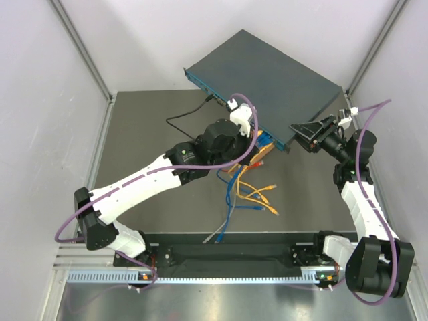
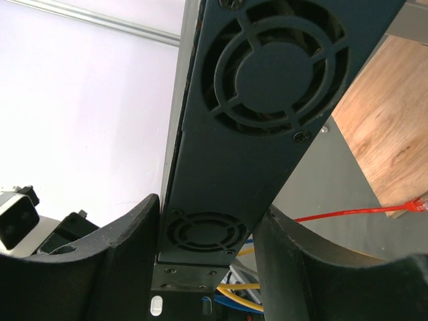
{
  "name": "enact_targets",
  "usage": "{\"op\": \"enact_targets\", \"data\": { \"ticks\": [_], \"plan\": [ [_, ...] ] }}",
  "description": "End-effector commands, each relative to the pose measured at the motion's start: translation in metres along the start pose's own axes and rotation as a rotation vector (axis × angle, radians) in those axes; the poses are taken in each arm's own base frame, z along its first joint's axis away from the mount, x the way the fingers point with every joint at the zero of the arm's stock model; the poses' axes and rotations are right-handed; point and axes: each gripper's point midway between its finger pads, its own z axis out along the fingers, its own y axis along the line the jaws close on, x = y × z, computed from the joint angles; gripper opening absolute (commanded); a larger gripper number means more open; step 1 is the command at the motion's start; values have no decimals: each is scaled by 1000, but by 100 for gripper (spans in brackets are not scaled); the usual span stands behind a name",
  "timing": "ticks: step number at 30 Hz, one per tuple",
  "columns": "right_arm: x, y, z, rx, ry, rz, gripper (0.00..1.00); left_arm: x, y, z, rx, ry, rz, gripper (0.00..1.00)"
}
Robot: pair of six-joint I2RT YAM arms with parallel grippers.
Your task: Insert the plug into the switch port
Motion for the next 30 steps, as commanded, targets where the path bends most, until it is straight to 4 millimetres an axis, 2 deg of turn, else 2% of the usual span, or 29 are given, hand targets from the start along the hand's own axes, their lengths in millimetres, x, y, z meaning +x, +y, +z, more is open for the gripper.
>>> {"op": "enact_targets", "data": {
  "ticks": [1,19,30],
  "plan": [
    [1,16,3,-61,-2,-122,0,-35,-3,-9,-1,-99,-51,0],
    [1,17,3,-61,2,-127,0,-33,15,-16,-62,-104,-42,0],
    [2,17,4,-62,3,-128,0,-33,15,-18,-58,-101,-51,0]
  ]
}}
